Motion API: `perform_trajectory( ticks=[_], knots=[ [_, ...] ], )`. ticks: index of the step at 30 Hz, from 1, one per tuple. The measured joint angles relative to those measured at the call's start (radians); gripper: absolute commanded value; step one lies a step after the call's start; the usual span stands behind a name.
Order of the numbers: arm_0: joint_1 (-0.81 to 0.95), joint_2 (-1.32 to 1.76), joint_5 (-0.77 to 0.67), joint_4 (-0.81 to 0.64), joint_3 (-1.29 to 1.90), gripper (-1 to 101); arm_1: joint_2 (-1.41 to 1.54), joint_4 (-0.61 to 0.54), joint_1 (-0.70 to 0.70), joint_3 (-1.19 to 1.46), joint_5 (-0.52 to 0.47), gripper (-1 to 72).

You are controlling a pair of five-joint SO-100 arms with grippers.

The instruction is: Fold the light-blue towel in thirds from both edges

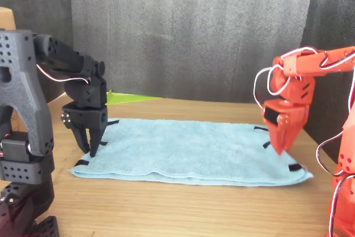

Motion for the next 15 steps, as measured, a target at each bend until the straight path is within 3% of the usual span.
perform_trajectory(
  ticks=[15],
  knots=[
    [0.000, 0.000, 0.000, 0.000, 0.000, 0, -0.031, 0.183, 0.183, -0.298, -0.044, 0.1]
  ],
)
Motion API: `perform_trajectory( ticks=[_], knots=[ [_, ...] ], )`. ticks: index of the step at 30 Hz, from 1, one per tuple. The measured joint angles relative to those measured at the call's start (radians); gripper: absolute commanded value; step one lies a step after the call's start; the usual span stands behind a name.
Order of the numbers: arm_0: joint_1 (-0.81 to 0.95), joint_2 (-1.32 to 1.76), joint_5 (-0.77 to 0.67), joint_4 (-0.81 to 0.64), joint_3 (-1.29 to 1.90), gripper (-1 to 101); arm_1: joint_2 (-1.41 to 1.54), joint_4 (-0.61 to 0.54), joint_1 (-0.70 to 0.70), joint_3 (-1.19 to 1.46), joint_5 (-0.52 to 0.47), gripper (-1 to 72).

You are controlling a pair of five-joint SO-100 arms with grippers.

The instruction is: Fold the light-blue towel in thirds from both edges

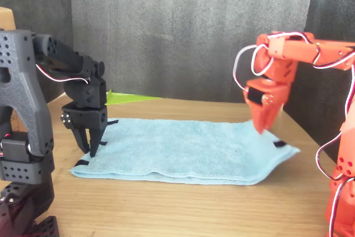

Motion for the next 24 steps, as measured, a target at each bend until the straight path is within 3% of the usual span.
perform_trajectory(
  ticks=[18, 24],
  knots=[
    [0.000, 0.000, 0.015, -0.002, 0.000, 0, -0.339, 0.206, 0.146, -0.520, 0.000, 0.1],
    [0.000, 0.000, 0.015, -0.002, 0.000, 0, -0.430, 0.202, 0.199, -0.586, 0.000, 0.1]
  ],
)
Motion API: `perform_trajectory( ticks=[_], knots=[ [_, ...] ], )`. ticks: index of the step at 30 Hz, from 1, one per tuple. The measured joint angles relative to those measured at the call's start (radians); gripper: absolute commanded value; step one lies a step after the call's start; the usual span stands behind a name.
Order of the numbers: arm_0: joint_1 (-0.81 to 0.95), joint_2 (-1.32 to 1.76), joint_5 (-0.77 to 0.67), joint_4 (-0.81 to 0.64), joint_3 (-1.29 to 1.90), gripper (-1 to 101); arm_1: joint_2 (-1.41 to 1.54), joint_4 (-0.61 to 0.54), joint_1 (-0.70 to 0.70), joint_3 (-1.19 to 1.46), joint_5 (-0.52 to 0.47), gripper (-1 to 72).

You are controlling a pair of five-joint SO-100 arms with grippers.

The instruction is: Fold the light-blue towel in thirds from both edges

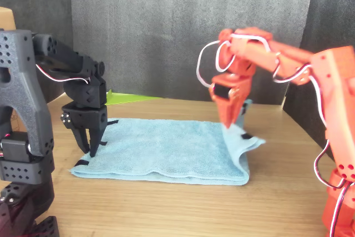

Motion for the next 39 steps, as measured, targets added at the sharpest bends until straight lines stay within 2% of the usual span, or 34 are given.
perform_trajectory(
  ticks=[12, 13, 15, 17, 18, 23, 27, 39],
  knots=[
    [0.000, 0.000, -0.006, 0.000, 0.000, 0, -0.156, 0.012, 0.095, -0.235, -0.015, 0.5],
    [0.000, 0.000, -0.006, 0.000, 0.000, 0, -0.175, 0.012, 0.101, -0.258, -0.015, 6.9],
    [0.000, 0.000, -0.006, 0.000, 0.000, 0, -0.206, 0.012, 0.109, -0.305, -0.015, 28.6],
    [0.000, 0.000, 0.000, -0.006, 0.000, 0, -0.222, 0.012, 0.121, -0.334, -0.023, 37.5],
    [0.000, 0.000, -0.003, -0.006, 0.000, 0, -0.229, 0.012, 0.130, -0.342, -0.029, 38.6],
    [0.000, 0.000, -0.008, -0.006, 0.000, 0, -0.230, 0.012, 0.155, -0.356, -0.037, 37.3],
    [0.000, 0.000, -0.008, -0.006, 0.000, 0, -0.175, 0.011, 0.101, -0.305, -0.031, 36.9],
    [-0.003, 0.051, -0.009, 0.014, 0.000, 0, 0.166, 0.009, -0.259, 0.058, -0.035, 33.7]
  ],
)
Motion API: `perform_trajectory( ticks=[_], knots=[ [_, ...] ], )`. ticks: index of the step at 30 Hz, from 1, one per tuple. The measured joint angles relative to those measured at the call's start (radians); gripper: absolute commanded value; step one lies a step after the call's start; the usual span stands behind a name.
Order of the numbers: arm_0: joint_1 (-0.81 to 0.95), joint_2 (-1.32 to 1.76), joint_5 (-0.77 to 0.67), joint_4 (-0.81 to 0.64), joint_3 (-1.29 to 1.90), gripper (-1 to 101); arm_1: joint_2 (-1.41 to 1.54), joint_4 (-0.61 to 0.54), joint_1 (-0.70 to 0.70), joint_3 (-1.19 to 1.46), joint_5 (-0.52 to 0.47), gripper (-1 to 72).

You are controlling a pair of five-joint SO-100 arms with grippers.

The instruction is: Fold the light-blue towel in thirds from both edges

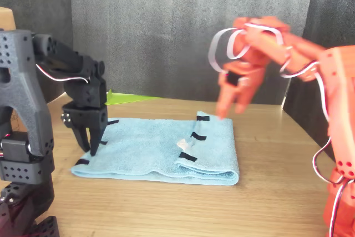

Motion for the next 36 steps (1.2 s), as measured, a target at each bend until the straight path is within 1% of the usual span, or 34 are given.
perform_trajectory(
  ticks=[2, 5, 9, 12, 13, 18, 22, 24, 28, 34, 36],
  knots=[
    [-0.011, 0.023, -0.006, 0.028, -0.009, 0, 0.026, -0.011, -0.035, 0.060, 0.003, 33.9],
    [-0.034, 0.051, -0.009, 0.075, -0.041, 0, 0.061, -0.058, -0.061, 0.167, 0.009, 35.3],
    [-0.055, 0.081, 0.002, 0.117, -0.080, 0, 0.138, -0.152, -0.121, 0.322, 0.025, 34.8],
    [-0.060, 0.086, -0.002, 0.156, -0.114, 0, 0.170, -0.196, -0.172, 0.419, 0.017, 34.7],
    [-0.060, 0.092, 0.002, 0.166, -0.126, 0, 0.178, -0.221, -0.183, 0.446, 0.017, 34.7],
    [-0.120, 0.094, 0.034, 0.236, -0.215, 0, 0.219, -0.268, -0.202, 0.545, 0.000, 35.1],
    [-0.172, 0.086, 0.046, 0.307, -0.334, 0, 0.235, -0.267, -0.229, 0.583, 0.000, 35.5],
    [-0.206, 0.054, 0.046, 0.351, -0.416, 0, 0.235, -0.288, -0.241, 0.601, -0.005, 35.6],
    [-0.276, -0.037, 0.046, 0.425, -0.574, 0, 0.258, -0.296, -0.264, 0.650, -0.017, 35.9],
    [-0.379, -0.176, 0.060, 0.472, -0.738, 0, 0.331, -0.305, -0.305, 0.724, -0.032, 36.0],
    [-0.411, -0.224, 0.063, 0.477, -0.788, 0, 0.344, -0.324, -0.321, 0.741, -0.044, 36.1]
  ],
)
